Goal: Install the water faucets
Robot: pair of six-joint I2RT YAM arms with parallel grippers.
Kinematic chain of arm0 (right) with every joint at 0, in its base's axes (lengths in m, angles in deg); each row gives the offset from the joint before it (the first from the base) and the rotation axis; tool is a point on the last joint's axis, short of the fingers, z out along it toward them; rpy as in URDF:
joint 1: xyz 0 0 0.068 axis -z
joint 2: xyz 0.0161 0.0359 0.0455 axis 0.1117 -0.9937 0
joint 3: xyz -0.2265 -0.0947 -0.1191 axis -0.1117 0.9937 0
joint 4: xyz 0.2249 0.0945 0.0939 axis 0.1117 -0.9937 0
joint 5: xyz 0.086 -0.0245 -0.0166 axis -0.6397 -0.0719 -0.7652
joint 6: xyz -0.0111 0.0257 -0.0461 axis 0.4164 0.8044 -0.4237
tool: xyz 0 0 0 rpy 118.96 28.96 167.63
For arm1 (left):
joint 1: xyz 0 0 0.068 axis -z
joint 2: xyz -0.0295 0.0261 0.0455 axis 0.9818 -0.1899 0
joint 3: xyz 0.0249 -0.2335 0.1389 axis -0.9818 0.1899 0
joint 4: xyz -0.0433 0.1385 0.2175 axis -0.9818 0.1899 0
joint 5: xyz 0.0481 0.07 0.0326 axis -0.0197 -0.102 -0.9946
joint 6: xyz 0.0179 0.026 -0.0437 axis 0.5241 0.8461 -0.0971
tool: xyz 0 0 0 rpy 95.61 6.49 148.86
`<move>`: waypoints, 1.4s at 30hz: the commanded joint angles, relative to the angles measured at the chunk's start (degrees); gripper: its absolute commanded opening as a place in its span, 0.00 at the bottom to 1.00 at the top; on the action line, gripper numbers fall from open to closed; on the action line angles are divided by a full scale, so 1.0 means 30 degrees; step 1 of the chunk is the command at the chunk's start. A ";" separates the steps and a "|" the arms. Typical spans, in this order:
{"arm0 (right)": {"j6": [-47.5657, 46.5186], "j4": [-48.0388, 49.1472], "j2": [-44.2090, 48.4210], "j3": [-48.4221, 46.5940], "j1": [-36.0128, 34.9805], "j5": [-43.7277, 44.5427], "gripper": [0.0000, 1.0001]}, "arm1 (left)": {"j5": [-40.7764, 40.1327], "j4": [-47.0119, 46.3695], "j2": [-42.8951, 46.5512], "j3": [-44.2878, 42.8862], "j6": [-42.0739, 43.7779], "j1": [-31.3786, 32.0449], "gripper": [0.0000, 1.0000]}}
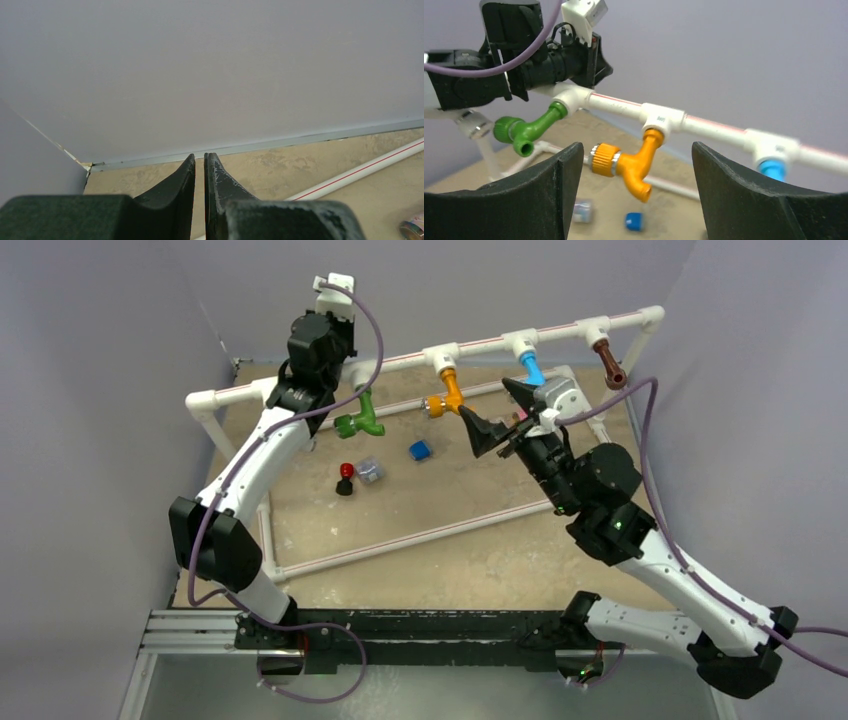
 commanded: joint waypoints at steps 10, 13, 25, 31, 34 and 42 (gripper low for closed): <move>-1.7205 -0.2151 -0.0384 0.0176 -0.0609 -0.0996 0.83 | -0.0115 0.2232 -0.0859 0.0995 0.0328 0.0296 0.11; -1.9406 -0.1416 -0.0838 0.0726 -0.0882 0.0163 0.83 | -0.0115 0.2232 -0.0934 0.0958 0.0324 0.0293 0.10; -2.5780 0.5519 -0.4182 0.2407 -0.2242 0.5259 0.81 | -0.0115 0.2264 -0.0995 0.0943 0.0357 0.0297 0.11; -2.6566 0.7955 -0.5639 0.1995 -0.2254 0.6075 0.77 | -0.0115 0.2232 -0.1028 0.0943 0.0364 0.0296 0.11; -2.6522 0.8591 -0.6289 0.1814 -0.2260 0.6144 0.70 | -0.0115 0.2261 -0.1060 0.0943 0.0371 0.0297 0.11; -2.5220 0.9726 -0.7691 0.1314 -0.2261 0.6205 0.53 | -0.0144 0.2234 -0.1029 0.0943 0.0370 0.0297 0.11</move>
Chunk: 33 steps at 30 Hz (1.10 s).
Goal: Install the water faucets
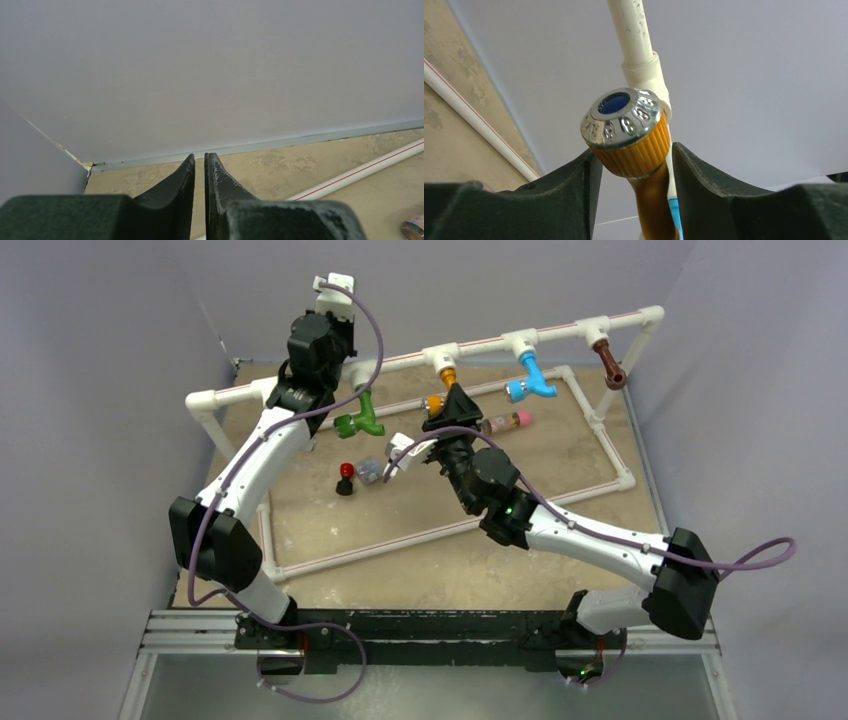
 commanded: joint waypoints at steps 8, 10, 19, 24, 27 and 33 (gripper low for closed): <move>0.3446 0.3203 -0.1223 -0.0945 -0.0342 0.1124 0.03 | -0.0122 0.2264 -0.1097 0.0914 0.0284 0.0297 0.11; 0.4606 0.3720 -0.1484 -0.0867 -0.0407 0.1440 0.00 | -0.0095 0.2263 -0.1059 0.0914 0.0284 0.0288 0.11; 1.7241 0.5543 -0.1146 -0.0687 -0.0468 0.1866 0.00 | -0.0122 0.2232 -0.1015 0.0914 0.0281 0.0289 0.11; 2.4764 0.7112 -0.0701 0.0210 -0.0483 0.1894 0.00 | -0.0093 0.2232 -0.0884 0.0943 0.0256 0.0296 0.11; 2.8827 0.7585 -0.0394 0.0620 -0.0477 0.1519 0.00 | -0.0093 0.2224 -0.0812 0.0972 0.0255 0.0281 0.11; 3.5777 0.7830 0.0283 0.1019 -0.0435 0.1517 0.00 | -0.0021 0.2233 -0.0686 0.1005 0.0159 0.0288 0.11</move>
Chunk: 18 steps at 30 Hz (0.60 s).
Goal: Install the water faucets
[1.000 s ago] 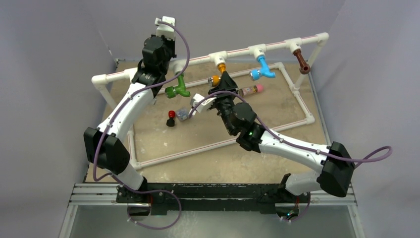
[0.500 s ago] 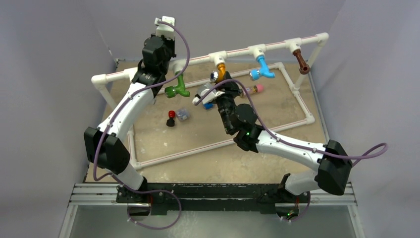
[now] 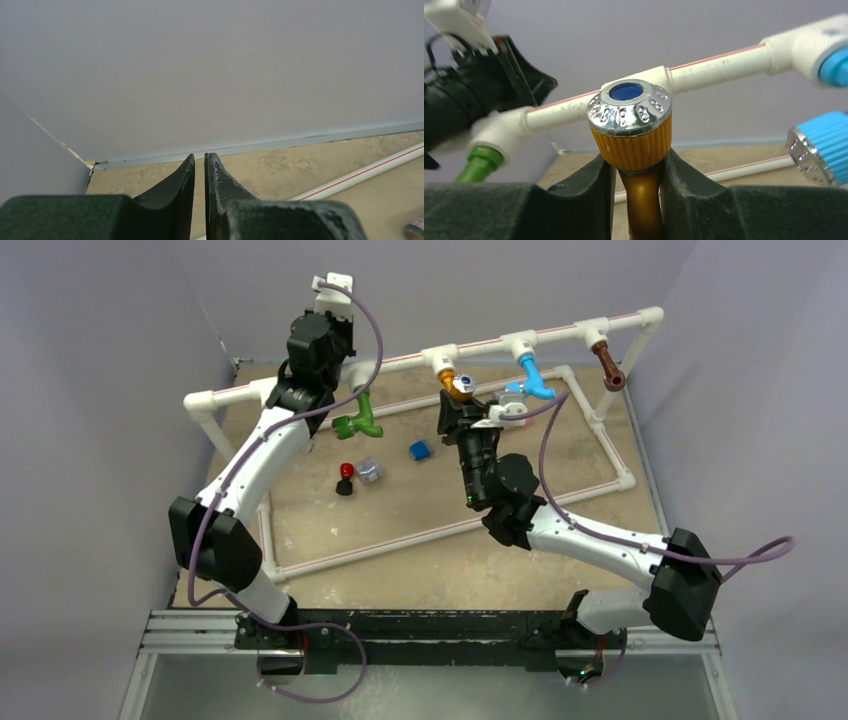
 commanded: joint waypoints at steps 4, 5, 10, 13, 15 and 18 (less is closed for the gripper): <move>1.3724 0.1682 0.1002 0.0766 -0.0471 -0.1234 0.00 | 0.0272 0.2273 -0.0563 0.1031 0.0138 0.0296 0.11; 1.4822 0.1838 0.1203 0.1007 -0.0385 -0.1258 0.00 | 0.0293 0.2269 -0.0542 0.1031 0.0116 0.0306 0.11; 2.0834 0.2260 0.1590 0.2310 0.0269 -0.1857 0.00 | 0.0367 0.2268 -0.0497 0.1060 0.0074 0.0308 0.11; 2.3822 0.2938 0.1574 0.2875 0.0590 -0.2545 0.00 | 0.0367 0.2270 -0.0511 0.1060 0.0057 0.0308 0.11; 2.5651 0.3568 0.1457 0.3255 0.0754 -0.3007 0.00 | 0.0367 0.2272 -0.0498 0.1060 0.0047 0.0308 0.11; 2.7553 0.4423 0.1144 0.3531 0.0925 -0.3568 0.00 | 0.0367 0.2275 -0.0497 0.1060 0.0077 0.0303 0.11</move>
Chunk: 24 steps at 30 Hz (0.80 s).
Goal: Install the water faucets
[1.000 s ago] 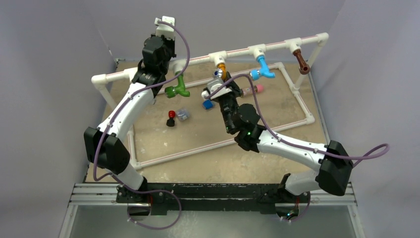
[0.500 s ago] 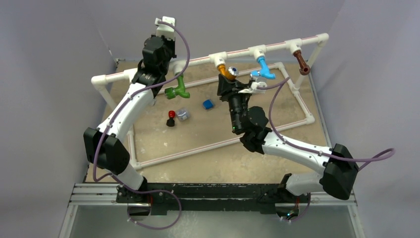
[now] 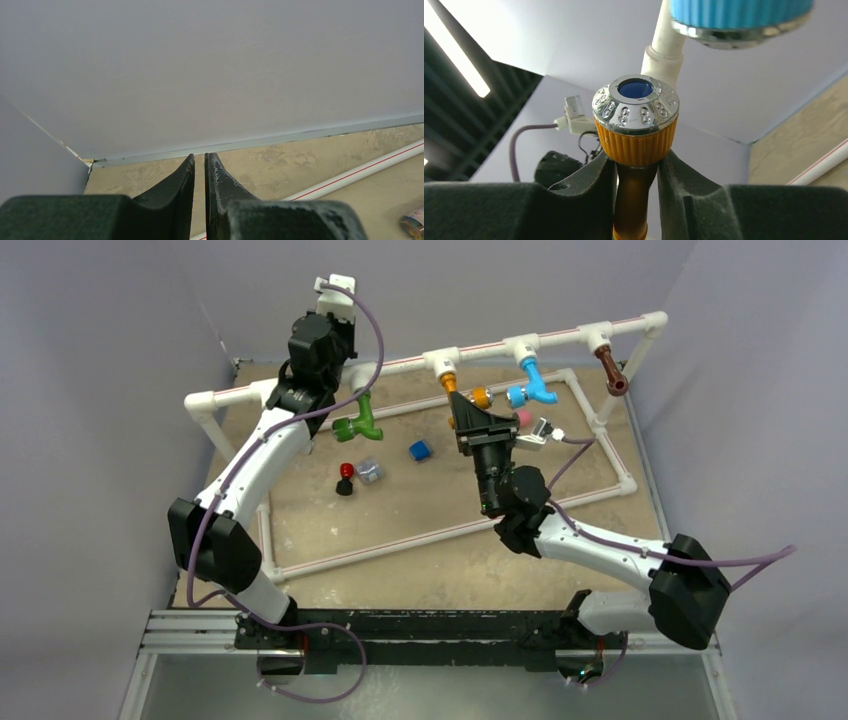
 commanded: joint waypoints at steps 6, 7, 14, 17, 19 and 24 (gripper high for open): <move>0.6167 0.2371 0.0166 0.0306 -0.0297 -0.2799 0.09 | 0.0280 0.1841 -0.0657 0.1053 0.0140 0.0203 0.11; 0.5987 0.2185 0.0287 0.0292 -0.0309 -0.2736 0.17 | 0.0280 0.1838 -0.0670 0.1053 0.0137 0.0197 0.11; 0.4863 0.0173 0.1490 0.0382 -0.0308 -0.2656 0.64 | 0.0221 0.1841 -0.0729 0.1048 0.0169 0.0194 0.11; 0.4300 -0.0812 0.2022 0.0473 -0.0315 -0.2902 0.73 | 0.0221 0.1837 -0.0727 0.1053 0.0156 0.0188 0.11; 0.4006 -0.1739 0.2536 0.0560 -0.0304 -0.2972 0.76 | 0.0199 0.1850 -0.0704 0.1051 0.0195 0.0209 0.11; 0.2647 -0.3683 0.3858 0.0940 -0.0316 -0.3196 0.81 | 0.0192 0.1832 -0.0752 0.1053 0.0200 0.0215 0.11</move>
